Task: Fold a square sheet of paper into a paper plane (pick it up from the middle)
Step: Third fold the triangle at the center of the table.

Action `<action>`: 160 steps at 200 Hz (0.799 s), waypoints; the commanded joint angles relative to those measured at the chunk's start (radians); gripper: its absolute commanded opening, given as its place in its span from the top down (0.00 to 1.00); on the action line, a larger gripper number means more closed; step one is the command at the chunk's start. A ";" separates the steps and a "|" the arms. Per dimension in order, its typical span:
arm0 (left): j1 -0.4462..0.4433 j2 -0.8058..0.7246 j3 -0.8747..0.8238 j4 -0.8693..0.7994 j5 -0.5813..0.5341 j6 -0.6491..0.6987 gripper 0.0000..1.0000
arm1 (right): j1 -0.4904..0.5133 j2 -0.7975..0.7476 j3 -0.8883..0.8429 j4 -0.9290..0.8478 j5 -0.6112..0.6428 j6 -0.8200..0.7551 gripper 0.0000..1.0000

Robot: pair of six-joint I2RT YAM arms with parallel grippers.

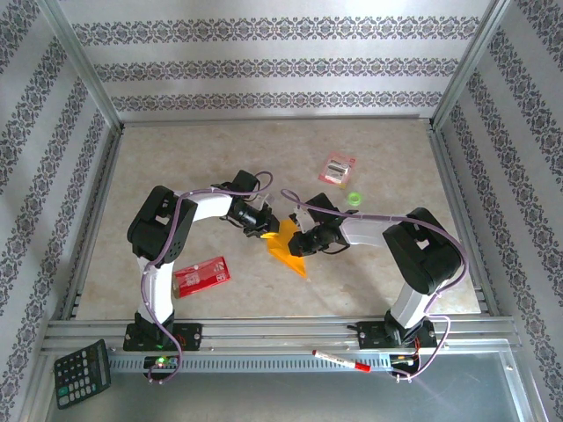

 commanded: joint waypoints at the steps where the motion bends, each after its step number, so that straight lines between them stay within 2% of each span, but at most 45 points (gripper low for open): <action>1: -0.010 0.033 0.008 -0.067 -0.046 0.021 0.84 | -0.006 0.015 -0.044 -0.015 0.037 0.008 0.98; 81: 0.006 -0.083 0.083 -0.106 -0.097 0.001 0.74 | -0.008 0.003 -0.084 0.001 0.096 0.074 1.00; 115: 0.016 -0.189 0.004 -0.061 -0.142 -0.043 0.75 | -0.014 0.011 -0.073 0.026 0.105 0.115 1.00; 160: 0.008 -0.329 -0.156 0.047 -0.129 -0.140 0.77 | -0.019 0.019 -0.070 0.076 0.119 0.178 1.00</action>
